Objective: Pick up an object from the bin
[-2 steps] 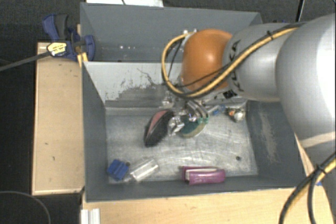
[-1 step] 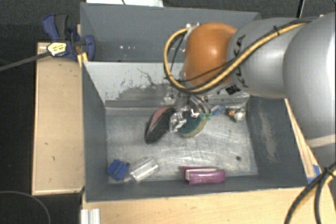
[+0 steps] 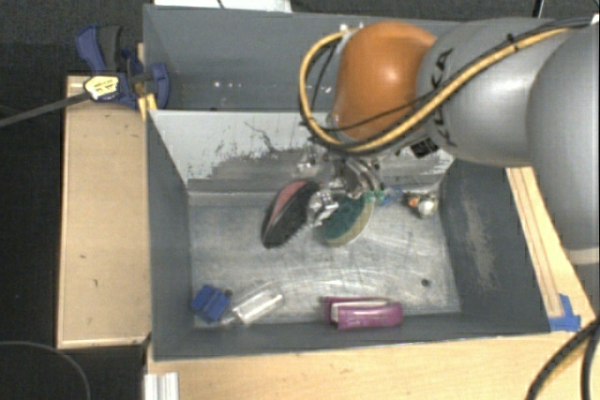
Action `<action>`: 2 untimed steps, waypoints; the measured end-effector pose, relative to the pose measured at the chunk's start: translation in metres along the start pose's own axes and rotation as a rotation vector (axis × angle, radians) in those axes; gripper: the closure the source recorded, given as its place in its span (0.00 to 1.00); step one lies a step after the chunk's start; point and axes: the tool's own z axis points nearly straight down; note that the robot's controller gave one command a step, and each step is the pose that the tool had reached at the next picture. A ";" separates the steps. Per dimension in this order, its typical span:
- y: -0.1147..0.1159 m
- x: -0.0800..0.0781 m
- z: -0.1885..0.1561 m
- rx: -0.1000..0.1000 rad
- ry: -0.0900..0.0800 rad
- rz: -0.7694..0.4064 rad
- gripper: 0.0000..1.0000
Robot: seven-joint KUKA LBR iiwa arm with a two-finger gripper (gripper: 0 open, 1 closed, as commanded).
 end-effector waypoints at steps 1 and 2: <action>0.000 -0.001 -0.001 0.000 0.000 0.002 1.00; 0.000 -0.002 -0.011 0.000 -0.002 0.003 1.00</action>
Offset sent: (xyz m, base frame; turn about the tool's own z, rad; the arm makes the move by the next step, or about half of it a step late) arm 0.0000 0.0000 0.0013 0.0000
